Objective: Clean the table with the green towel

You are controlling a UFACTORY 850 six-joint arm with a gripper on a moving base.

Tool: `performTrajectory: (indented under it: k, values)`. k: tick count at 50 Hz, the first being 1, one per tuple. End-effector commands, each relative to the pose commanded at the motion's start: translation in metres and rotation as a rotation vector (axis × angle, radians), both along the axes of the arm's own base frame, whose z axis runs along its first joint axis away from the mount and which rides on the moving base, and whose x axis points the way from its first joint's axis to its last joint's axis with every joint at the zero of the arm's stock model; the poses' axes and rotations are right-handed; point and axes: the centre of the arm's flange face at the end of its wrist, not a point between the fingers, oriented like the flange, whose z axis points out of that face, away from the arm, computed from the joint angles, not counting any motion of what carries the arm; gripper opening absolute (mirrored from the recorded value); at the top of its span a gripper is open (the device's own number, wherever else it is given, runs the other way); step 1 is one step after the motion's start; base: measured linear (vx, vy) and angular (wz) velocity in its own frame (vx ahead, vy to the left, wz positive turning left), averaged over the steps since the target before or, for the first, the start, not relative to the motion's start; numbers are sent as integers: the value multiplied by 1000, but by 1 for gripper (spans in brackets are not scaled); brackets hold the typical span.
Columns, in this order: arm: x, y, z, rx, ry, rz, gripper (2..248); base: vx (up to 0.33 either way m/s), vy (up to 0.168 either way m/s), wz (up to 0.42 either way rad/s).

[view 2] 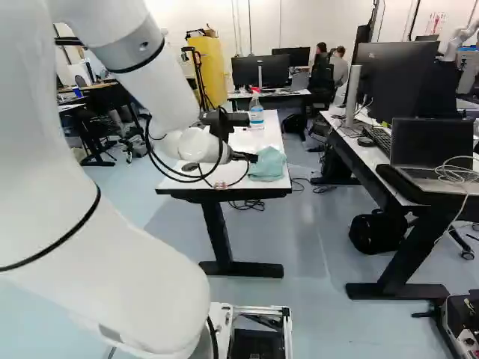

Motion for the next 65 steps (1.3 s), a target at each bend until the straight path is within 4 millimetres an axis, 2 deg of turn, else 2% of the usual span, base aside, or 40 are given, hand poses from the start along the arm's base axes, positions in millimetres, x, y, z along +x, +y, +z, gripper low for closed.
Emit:
performTrajectory:
  k: [34,65]
  values:
    - [-65,28,-34,-24,-147,79,247,0,0,0]
    - [-99,38,-50,-30,-218,118,247,0,0,0]
